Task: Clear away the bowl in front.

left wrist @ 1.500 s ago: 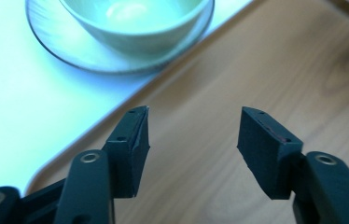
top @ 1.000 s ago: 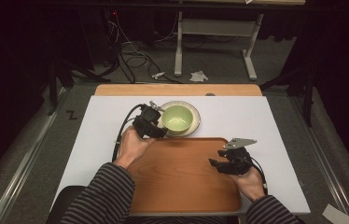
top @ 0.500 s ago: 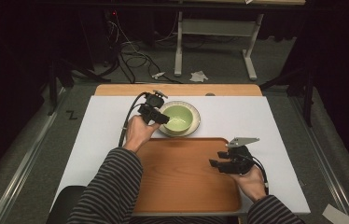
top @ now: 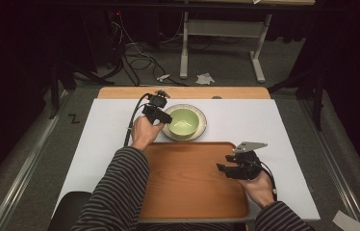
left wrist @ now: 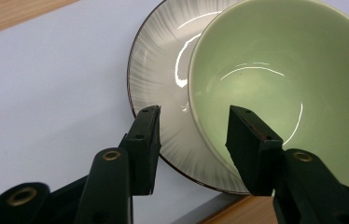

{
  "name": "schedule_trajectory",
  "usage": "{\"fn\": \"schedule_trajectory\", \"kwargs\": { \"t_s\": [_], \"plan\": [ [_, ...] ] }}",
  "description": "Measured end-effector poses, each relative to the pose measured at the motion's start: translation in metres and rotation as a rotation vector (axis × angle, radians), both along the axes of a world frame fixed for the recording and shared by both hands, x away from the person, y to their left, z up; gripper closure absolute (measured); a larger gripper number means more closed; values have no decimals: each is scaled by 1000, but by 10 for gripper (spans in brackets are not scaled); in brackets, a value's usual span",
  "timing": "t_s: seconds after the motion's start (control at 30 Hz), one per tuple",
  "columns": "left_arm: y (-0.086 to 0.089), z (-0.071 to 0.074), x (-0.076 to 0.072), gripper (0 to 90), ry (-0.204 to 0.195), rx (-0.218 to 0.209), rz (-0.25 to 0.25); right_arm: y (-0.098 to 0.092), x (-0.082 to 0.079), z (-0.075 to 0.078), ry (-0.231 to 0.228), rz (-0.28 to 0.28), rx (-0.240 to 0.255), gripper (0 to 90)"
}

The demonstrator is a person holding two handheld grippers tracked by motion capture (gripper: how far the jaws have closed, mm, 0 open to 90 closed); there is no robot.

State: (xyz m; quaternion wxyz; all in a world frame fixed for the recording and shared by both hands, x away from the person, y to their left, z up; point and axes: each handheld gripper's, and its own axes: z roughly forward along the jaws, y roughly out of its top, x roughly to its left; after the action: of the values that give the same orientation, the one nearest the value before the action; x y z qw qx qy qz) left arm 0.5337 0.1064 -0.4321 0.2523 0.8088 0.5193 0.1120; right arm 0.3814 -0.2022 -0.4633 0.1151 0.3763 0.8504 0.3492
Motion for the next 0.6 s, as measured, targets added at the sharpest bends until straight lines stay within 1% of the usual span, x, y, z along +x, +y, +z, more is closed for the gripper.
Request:
{"fn": "schedule_trajectory", "kwargs": {
  "t_s": [0.1,0.17,0.2,0.23,0.33,0.37,0.4,0.47,0.5,0.57,0.6],
  "plan": [
    [-1,-4,3,563,19,-17,5,0,0,0,1,2,-2,500],
    [-2,-8,7,581,39,-36,13,1,-2,1,-13,8,-6,502],
    [-2,-8,7,588,39,-36,13,1,-2,1,-13,8,-6,502],
    [-3,-10,8,597,44,-42,16,2,-3,2,-23,15,-8,502],
    [-5,-14,10,615,61,-49,19,3,-3,1,-22,13,-5,503],
    [-4,-15,11,622,71,-51,19,3,-4,1,-14,11,-11,503],
    [-4,-17,13,630,75,-58,21,3,-3,1,-18,17,-15,502],
    [-3,-19,14,640,80,-77,26,4,-3,0,-11,17,-10,503],
    [-2,-20,16,654,80,-92,35,4,-3,0,-16,25,-16,507],
    [-1,-21,17,660,83,-103,35,5,-3,0,-15,26,-16,508],
    [-2,-22,18,666,85,-100,34,4,-3,0,-15,27,-13,510]
  ]
}}
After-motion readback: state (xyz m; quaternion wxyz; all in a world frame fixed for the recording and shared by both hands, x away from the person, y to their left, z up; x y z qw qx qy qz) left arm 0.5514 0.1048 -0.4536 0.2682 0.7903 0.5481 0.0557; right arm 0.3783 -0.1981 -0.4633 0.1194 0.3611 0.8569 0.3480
